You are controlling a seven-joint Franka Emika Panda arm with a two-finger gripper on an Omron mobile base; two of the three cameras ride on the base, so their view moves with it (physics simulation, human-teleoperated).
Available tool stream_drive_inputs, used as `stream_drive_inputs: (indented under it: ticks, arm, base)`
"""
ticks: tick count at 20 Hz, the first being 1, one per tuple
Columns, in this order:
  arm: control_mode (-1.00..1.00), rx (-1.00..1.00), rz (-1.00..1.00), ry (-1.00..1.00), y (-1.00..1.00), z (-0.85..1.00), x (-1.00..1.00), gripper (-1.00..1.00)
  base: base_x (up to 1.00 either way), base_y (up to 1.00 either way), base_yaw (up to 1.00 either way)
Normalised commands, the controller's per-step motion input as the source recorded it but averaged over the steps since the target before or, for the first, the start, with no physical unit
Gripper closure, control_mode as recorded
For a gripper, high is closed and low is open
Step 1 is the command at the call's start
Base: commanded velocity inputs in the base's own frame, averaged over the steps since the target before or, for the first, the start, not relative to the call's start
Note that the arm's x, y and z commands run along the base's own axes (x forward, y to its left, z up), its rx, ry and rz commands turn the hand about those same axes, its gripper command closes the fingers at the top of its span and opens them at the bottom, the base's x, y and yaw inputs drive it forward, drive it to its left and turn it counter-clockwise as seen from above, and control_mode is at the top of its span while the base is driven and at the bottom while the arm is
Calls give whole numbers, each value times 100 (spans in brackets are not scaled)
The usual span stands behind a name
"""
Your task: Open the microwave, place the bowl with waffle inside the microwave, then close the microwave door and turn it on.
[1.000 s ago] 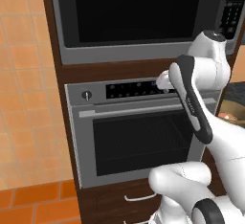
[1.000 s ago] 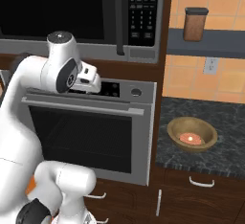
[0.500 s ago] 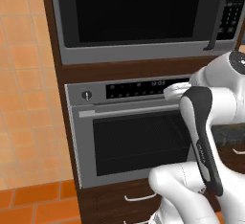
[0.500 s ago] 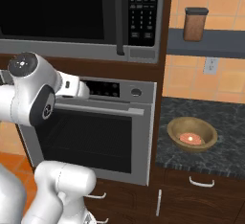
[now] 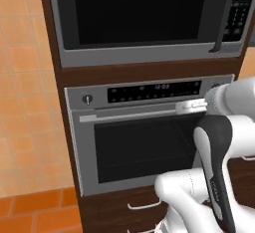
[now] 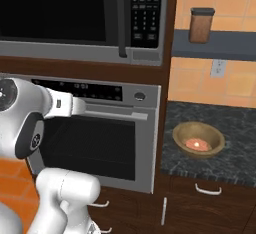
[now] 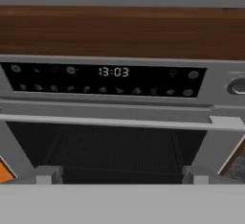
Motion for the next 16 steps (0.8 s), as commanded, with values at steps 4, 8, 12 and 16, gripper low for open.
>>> stream_drive_inputs:
  ticks: [4,8,12,16]
  arm:
    - [100,0,0,0,0,0,0,-100]
    - [100,0,0,0,0,0,0,-100]
    - [100,0,0,0,0,0,0,-100]
    - [100,0,0,0,0,0,0,-100]
  base:
    - [-21,-68,2]
    - [-20,-76,11]
    - [-20,-50,20]
    - [-12,-30,34]
